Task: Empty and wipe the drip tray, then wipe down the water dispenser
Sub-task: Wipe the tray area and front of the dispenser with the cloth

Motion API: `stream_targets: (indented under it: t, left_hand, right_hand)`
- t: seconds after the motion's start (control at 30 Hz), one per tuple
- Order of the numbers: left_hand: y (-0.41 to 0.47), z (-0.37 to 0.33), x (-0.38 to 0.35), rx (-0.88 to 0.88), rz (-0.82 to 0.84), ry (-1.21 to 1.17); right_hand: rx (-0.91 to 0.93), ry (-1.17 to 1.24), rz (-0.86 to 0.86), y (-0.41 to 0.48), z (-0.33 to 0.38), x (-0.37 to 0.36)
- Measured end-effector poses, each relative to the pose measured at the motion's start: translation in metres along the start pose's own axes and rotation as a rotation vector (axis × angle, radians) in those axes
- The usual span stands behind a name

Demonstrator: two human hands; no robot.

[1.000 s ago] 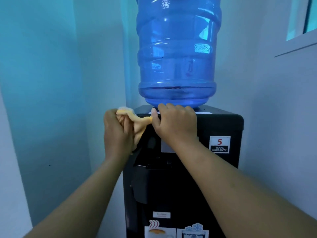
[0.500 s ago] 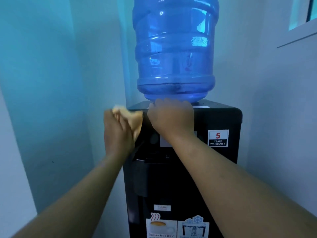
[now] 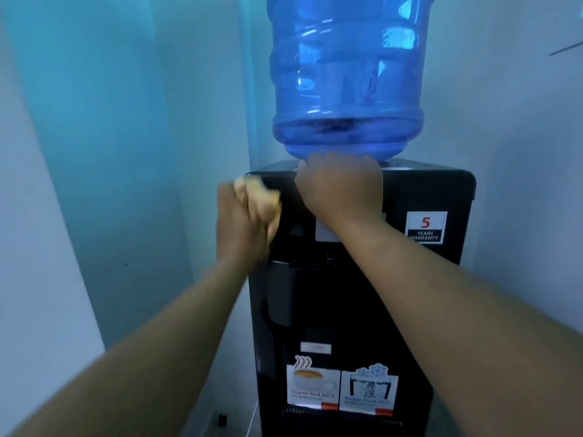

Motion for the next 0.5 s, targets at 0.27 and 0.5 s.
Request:
stream_targets:
  t: [0.27, 0.5]
  left_hand:
    - [-0.07, 0.046, -0.008, -0.042, 0.104, 0.115]
    - [-0.101, 0.057, 0.007, 0.134, 0.236, -0.053]
  right_hand:
    - [0.012, -0.044, 0.041, 0.001, -0.003, -0.001]
    - [0.197, 0.068, 0.228, -0.046, 0.005, 0.022]
Point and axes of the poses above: each hand's wrist, its own y-axis towards the middle knuckle, its own x-axis out of the back of the hand, z = x × y, the point moved 2 cm from there along y, towards the middle knuckle, and after that the axes turned 2 degrees about -y, right-handed, at the moved point
